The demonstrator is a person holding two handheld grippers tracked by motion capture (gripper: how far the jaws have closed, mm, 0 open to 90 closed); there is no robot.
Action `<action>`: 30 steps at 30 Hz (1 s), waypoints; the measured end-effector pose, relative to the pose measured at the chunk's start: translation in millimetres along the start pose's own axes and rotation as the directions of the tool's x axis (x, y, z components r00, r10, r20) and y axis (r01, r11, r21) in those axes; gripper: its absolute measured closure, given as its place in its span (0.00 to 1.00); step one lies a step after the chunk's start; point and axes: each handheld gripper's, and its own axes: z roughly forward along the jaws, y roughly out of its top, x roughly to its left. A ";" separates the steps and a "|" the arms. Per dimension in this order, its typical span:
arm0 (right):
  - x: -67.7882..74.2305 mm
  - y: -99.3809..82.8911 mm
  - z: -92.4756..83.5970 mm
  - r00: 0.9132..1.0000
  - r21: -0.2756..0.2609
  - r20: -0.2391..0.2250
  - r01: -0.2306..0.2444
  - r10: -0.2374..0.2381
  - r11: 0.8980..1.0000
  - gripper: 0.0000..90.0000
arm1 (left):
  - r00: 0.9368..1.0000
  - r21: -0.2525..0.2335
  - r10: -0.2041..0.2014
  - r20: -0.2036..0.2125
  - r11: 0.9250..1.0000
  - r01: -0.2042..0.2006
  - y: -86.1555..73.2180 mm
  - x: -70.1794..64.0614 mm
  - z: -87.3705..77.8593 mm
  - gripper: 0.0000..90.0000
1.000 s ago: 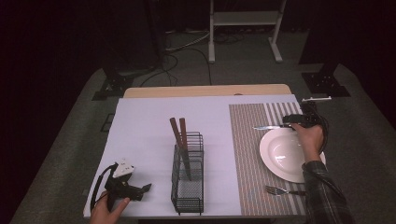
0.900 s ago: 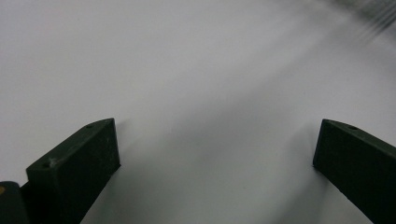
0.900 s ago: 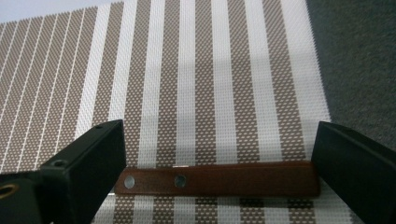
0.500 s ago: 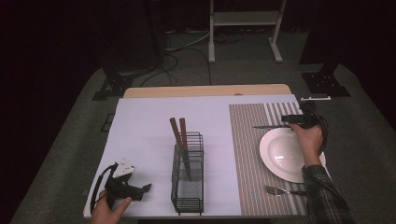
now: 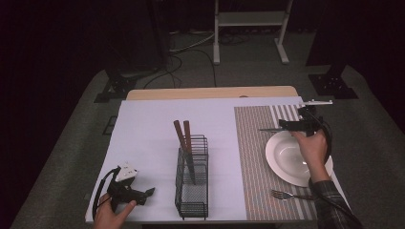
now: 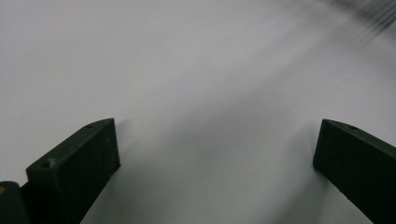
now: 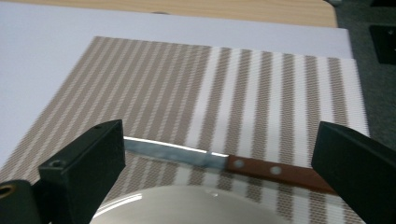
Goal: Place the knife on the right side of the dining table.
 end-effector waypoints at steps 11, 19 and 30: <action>34.1 -12.1 -18.8 0.993 -0.012 -0.066 0.096 -0.096 0.995 0.03 | 1.000 0.000 0.001 -0.001 1.000 -0.001 0.0 0.0 0.0 0.00; 59.5 -24.2 -37.6 0.975 -0.023 -0.175 0.135 -0.137 0.991 0.03 | 1.000 0.000 0.001 -0.001 1.000 -0.001 0.0 0.0 -0.1 0.00; 93.5 -47.7 -48.4 0.935 -0.020 -0.284 0.214 -0.211 0.977 0.03 | 1.000 0.003 0.001 0.000 1.000 -0.001 0.1 0.1 -0.3 0.00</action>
